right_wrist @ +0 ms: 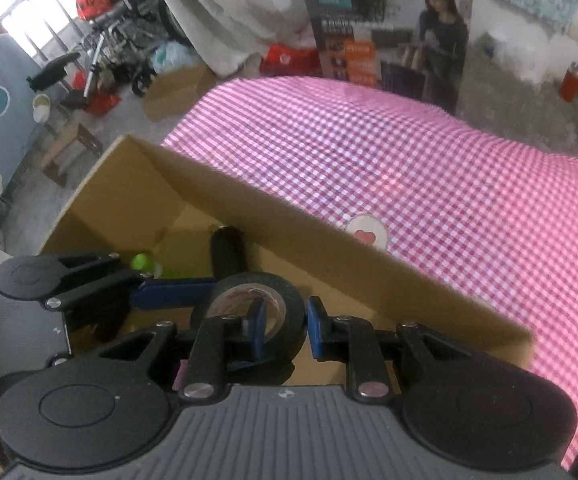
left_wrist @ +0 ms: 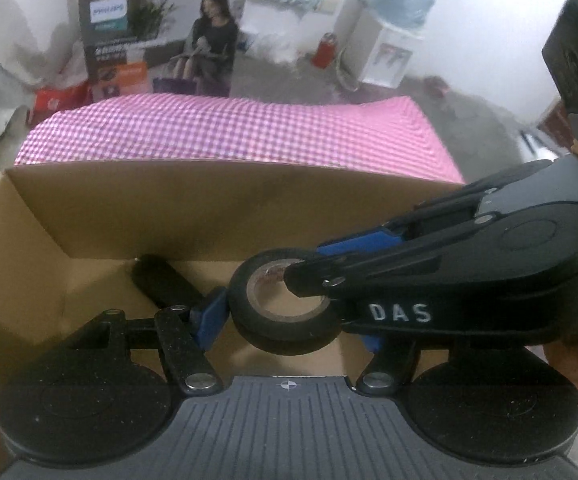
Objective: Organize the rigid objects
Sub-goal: 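Carry the black tape roll into the box and open the right gripper, then move the right gripper back to the white plug charger, then grasp the white plug charger with the right gripper, then carry the white charger into the box and open the right gripper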
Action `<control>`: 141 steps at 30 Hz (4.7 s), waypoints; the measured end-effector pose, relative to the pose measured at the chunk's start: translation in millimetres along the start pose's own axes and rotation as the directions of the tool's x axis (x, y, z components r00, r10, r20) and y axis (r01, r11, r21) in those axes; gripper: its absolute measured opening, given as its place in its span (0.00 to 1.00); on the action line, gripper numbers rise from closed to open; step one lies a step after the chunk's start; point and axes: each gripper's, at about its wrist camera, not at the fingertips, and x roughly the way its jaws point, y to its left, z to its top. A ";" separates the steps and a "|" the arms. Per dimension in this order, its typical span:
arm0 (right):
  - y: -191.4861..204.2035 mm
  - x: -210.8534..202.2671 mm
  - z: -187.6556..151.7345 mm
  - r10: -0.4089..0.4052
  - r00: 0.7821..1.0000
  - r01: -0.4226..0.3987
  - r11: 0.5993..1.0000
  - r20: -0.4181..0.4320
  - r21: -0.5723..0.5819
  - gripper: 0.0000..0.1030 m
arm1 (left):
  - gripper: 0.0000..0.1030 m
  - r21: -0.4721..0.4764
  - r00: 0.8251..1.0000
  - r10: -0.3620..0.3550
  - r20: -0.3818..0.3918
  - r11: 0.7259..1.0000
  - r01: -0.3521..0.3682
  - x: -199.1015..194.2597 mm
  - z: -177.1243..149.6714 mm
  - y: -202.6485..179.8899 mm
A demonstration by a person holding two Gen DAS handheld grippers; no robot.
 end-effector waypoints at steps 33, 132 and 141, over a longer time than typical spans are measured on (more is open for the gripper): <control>17.8 -161.6 -110.5 0.159 0.862 -0.227 0.970 0.481 0.086 0.25 | 0.93 0.071 0.962 -0.042 0.271 0.997 0.024 -132.5 -79.3 -33.8; 31.1 -60.9 -283.1 0.233 0.852 -0.477 0.714 0.468 0.513 0.33 | 0.25 0.310 0.970 -0.032 0.240 0.950 -0.046 -84.1 -214.7 -72.8; 58.5 -106.8 -192.4 0.269 0.787 -0.490 0.819 0.554 0.298 0.33 | 0.25 0.256 0.914 0.035 0.405 0.955 -0.150 -130.4 -152.2 -68.0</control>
